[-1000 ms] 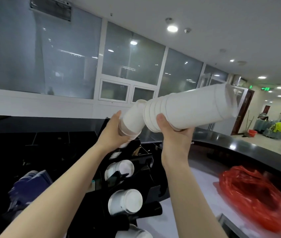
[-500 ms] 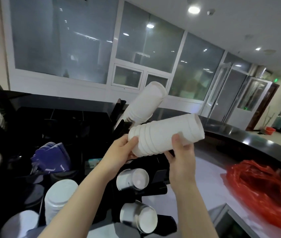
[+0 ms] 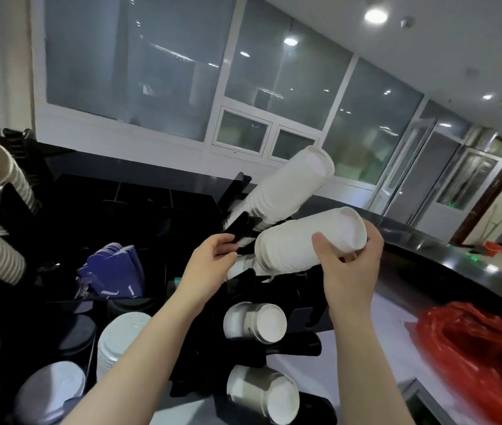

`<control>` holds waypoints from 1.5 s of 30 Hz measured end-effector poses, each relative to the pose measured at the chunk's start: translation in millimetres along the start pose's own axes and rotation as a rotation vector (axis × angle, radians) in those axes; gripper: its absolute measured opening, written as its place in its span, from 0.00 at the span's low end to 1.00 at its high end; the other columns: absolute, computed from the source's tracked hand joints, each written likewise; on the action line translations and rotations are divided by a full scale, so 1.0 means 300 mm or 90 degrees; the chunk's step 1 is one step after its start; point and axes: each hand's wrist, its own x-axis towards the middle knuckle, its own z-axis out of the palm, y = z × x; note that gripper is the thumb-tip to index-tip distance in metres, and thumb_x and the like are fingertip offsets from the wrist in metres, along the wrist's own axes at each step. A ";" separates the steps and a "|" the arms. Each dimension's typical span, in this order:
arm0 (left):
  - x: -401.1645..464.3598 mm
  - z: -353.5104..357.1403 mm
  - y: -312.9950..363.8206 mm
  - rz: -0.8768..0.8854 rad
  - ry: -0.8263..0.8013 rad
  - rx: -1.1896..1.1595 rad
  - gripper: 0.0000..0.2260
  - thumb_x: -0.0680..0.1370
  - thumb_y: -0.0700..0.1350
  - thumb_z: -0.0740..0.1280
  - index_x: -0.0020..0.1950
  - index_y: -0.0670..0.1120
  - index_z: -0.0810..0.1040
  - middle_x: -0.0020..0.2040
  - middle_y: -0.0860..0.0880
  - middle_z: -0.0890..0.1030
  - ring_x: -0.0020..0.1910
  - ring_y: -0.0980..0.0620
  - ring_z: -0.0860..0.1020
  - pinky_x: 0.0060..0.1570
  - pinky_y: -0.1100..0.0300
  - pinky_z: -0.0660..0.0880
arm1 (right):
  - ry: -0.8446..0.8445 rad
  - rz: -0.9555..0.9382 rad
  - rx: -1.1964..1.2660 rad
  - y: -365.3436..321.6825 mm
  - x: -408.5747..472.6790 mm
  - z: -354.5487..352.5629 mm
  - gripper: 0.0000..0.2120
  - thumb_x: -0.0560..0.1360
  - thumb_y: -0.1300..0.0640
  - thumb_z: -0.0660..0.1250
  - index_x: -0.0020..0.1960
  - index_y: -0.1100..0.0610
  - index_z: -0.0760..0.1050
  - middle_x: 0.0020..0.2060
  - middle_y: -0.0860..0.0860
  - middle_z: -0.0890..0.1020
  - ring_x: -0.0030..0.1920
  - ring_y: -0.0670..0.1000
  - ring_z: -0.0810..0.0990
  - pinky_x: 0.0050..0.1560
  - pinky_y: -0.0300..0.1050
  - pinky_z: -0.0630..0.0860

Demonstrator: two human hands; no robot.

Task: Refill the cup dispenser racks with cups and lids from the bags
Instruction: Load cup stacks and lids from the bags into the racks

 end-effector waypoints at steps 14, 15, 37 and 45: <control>0.072 -0.094 -0.035 -0.046 0.014 -0.016 0.12 0.78 0.37 0.64 0.59 0.47 0.77 0.51 0.52 0.83 0.47 0.64 0.79 0.40 0.75 0.72 | -0.124 0.083 -0.210 0.128 0.021 0.121 0.30 0.67 0.51 0.76 0.61 0.39 0.62 0.51 0.36 0.74 0.49 0.33 0.75 0.39 0.25 0.70; 0.075 -0.096 -0.033 -0.046 0.012 -0.020 0.12 0.78 0.37 0.64 0.59 0.48 0.78 0.51 0.52 0.83 0.48 0.63 0.79 0.42 0.73 0.72 | -0.151 0.099 -0.248 0.142 0.003 0.121 0.30 0.66 0.51 0.76 0.61 0.39 0.62 0.52 0.38 0.75 0.49 0.36 0.76 0.39 0.27 0.70; 0.296 -0.009 0.068 0.177 -0.114 0.182 0.26 0.71 0.46 0.75 0.66 0.56 0.69 0.57 0.63 0.75 0.59 0.64 0.74 0.58 0.70 0.68 | -0.130 0.130 -0.146 0.083 0.262 0.151 0.38 0.64 0.53 0.79 0.70 0.51 0.67 0.62 0.48 0.77 0.62 0.49 0.77 0.62 0.51 0.74; 0.379 0.067 0.033 0.198 -0.147 0.217 0.45 0.67 0.53 0.77 0.77 0.52 0.55 0.74 0.55 0.65 0.70 0.57 0.66 0.65 0.60 0.65 | -0.258 0.166 -0.086 0.121 0.320 0.221 0.27 0.65 0.65 0.78 0.63 0.58 0.74 0.55 0.53 0.83 0.56 0.51 0.81 0.56 0.50 0.79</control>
